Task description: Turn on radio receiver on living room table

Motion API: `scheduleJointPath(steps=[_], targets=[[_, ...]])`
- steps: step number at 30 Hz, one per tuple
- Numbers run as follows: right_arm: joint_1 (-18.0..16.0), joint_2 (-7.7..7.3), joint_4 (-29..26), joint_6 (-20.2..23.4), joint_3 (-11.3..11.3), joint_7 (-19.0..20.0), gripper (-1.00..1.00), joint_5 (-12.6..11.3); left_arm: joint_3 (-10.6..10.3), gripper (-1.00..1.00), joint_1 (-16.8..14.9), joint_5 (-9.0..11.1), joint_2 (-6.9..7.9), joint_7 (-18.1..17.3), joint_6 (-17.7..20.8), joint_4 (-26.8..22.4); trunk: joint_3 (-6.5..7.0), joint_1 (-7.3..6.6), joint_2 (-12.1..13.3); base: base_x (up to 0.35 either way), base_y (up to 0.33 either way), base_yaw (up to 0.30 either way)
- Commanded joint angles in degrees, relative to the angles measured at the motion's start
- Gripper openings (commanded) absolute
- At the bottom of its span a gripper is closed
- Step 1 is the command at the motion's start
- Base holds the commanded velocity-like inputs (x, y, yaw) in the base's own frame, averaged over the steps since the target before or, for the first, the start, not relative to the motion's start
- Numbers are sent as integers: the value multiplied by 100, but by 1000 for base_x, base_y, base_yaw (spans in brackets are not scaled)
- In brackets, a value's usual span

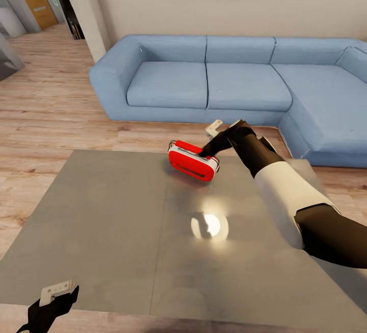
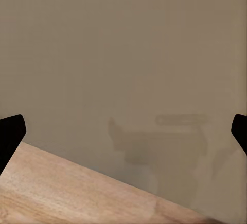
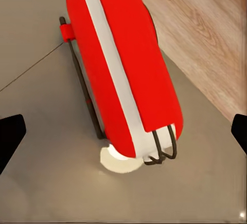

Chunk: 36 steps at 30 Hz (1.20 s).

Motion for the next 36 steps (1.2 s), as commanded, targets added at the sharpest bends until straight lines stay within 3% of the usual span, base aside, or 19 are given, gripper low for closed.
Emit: scheduleJointPath(steps=[1,15,36], targets=[[0,-16,-2,0,0,0,100,-5,0,100,0,0,0,0,0,-1,0,0,0,0,0,0],[0,-174,1,-117,-9,8,100,-20,0,100,1,4,-2,3,-6,-7,0,0,0,36,-25,0],[0,-174,106,-118,-2,15,100,-12,0,100,0,1,-17,7,-18,-5,0,0,0,38,-28,0]])
